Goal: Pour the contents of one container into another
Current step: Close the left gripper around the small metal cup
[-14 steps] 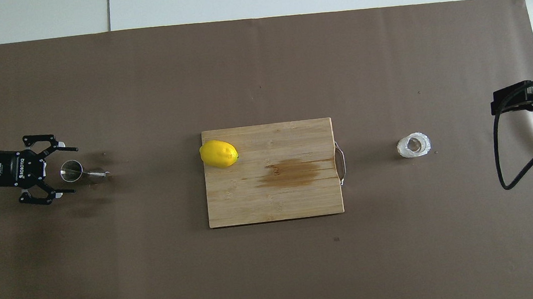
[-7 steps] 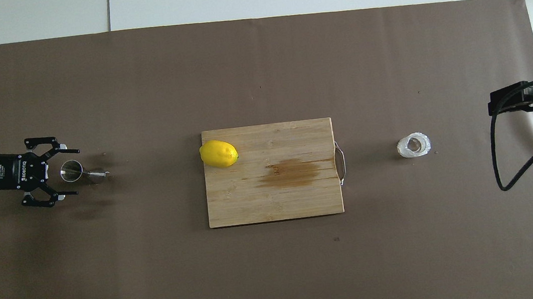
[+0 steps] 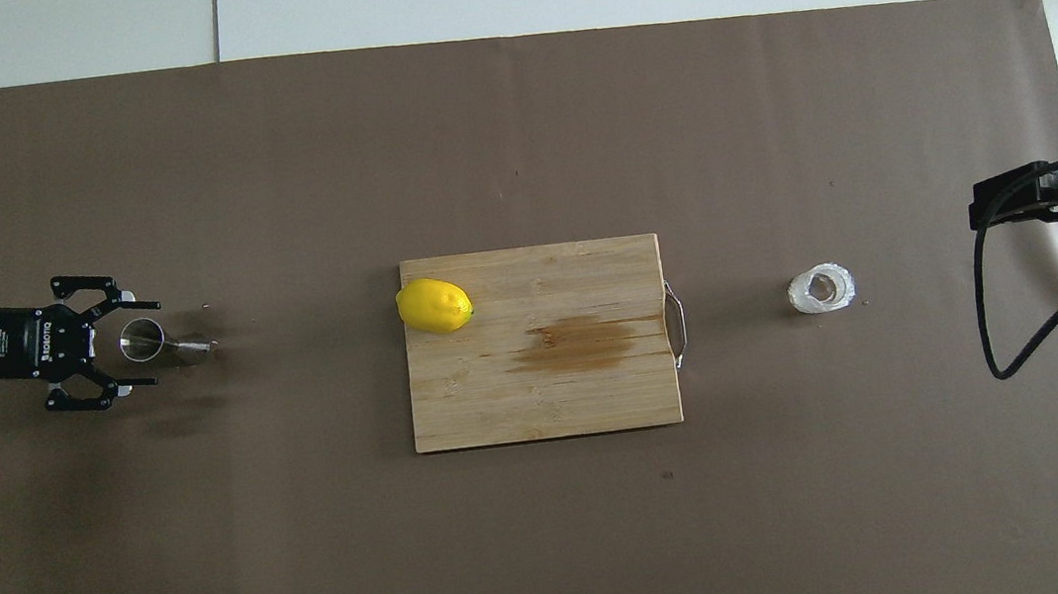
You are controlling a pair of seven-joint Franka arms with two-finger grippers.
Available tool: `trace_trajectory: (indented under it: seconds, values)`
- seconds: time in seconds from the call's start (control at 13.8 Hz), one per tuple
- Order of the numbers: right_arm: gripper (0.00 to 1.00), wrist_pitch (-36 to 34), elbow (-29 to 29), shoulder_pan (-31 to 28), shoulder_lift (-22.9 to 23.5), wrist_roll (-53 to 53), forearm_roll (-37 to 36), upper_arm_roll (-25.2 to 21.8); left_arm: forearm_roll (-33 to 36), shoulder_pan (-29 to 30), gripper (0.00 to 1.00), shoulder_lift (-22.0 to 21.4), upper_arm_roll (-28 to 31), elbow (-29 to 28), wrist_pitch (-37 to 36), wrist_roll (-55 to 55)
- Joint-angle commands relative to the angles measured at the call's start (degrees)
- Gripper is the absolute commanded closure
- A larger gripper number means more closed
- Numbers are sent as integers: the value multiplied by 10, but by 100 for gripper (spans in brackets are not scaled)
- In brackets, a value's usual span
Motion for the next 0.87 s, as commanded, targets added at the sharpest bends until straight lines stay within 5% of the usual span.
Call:
trace_trajectory:
  seconds: [0.0, 0.15, 0.44, 0.8]
  values:
    - [0, -1, 1, -4, 1, 8, 6, 2, -11, 2, 14, -21, 0, -26, 9, -7]
    - [0, -1, 1, -4, 1, 8, 7, 2, -12, 2, 28, -21, 0, -26, 9, -7]
    - [0, -2, 1, -4, 1, 7, 6, 2, -12, 3, 33, -20, 0, -26, 10, -7]
    - [0, -2, 1, -4, 1, 6, 7, 2, -12, 2, 53, -20, 0, -26, 11, -6]
